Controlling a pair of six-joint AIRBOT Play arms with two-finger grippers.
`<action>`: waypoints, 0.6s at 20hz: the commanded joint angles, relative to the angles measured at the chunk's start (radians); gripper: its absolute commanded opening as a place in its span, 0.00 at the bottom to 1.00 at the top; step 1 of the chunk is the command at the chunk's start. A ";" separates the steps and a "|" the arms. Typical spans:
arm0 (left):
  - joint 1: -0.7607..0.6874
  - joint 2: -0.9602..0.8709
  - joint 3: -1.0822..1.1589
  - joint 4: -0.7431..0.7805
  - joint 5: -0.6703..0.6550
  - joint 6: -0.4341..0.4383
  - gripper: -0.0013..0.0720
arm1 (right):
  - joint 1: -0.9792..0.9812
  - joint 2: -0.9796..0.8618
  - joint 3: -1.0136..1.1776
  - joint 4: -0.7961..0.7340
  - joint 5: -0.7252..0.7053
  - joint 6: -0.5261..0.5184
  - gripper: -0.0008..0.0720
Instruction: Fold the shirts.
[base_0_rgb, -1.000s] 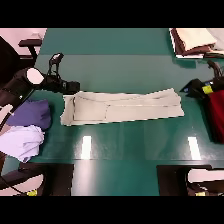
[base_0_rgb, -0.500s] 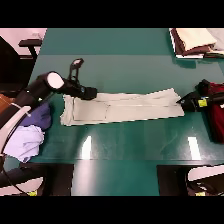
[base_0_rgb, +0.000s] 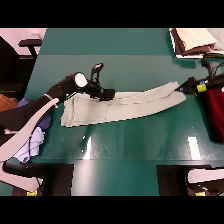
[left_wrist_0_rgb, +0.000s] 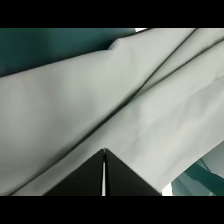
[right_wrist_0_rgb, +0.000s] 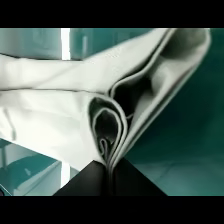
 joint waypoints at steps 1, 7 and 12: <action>-0.029 -0.114 0.112 -0.007 -0.038 0.005 0.05 | 0.087 0.117 0.101 0.080 0.019 0.043 0.03; -0.074 -0.195 0.205 -0.006 -0.047 0.006 0.05 | 0.294 0.187 0.267 0.177 0.012 0.086 0.03; -0.079 -0.204 0.205 0.003 -0.058 0.006 0.05 | 0.467 0.187 0.317 0.177 -0.047 0.095 0.03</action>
